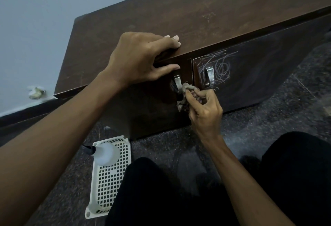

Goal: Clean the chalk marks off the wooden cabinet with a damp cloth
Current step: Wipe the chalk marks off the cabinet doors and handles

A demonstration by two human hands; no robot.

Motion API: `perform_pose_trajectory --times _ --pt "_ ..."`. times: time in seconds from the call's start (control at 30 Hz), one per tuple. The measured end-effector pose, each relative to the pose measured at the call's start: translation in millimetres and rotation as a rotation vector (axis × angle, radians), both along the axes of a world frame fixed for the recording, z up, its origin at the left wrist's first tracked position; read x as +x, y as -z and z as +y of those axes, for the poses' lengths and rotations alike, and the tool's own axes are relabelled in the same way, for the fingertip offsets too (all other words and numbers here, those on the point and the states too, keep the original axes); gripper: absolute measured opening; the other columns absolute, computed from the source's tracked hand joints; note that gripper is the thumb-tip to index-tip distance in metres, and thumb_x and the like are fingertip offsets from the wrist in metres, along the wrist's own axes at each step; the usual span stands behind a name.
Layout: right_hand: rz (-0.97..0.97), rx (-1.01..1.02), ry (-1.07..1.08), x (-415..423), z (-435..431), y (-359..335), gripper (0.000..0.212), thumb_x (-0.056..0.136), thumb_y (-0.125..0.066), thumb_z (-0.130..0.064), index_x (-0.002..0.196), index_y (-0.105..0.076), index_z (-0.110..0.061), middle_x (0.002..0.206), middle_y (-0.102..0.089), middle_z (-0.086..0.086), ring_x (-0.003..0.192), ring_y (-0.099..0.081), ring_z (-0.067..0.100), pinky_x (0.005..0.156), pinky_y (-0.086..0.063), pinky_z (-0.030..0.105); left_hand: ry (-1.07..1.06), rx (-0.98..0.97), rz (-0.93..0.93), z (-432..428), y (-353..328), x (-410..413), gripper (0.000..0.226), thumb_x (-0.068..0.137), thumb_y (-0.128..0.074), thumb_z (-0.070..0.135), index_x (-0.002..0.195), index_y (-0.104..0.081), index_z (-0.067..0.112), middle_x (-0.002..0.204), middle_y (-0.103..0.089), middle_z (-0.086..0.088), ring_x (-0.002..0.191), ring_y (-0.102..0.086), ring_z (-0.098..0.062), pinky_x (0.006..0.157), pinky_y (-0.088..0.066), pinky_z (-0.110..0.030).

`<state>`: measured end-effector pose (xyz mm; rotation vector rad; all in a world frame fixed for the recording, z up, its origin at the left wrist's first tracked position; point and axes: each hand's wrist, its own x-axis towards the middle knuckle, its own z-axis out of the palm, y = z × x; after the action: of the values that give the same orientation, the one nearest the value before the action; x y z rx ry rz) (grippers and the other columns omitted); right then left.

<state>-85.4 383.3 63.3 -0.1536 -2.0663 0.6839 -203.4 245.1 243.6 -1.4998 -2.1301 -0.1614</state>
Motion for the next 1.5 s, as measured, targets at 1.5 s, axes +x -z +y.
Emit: perform_pose_trajectory --times 1.5 --pt "-0.009 -0.75 0.341 -5.6 -49.0 30.1 0.013 0.083 -0.06 0.014 0.093 -0.065 0.006 0.092 -0.051 0.011 0.078 -0.042 -0.004 0.072 -0.035 -0.002 -0.025 -0.029 0.041 -2.0 1.5 -4.1 0.049 0.094 -0.057 0.059 0.121 -0.067 0.019 0.114 -0.075 0.001 0.101 -0.073 -0.024 0.069 -0.058 -0.043"
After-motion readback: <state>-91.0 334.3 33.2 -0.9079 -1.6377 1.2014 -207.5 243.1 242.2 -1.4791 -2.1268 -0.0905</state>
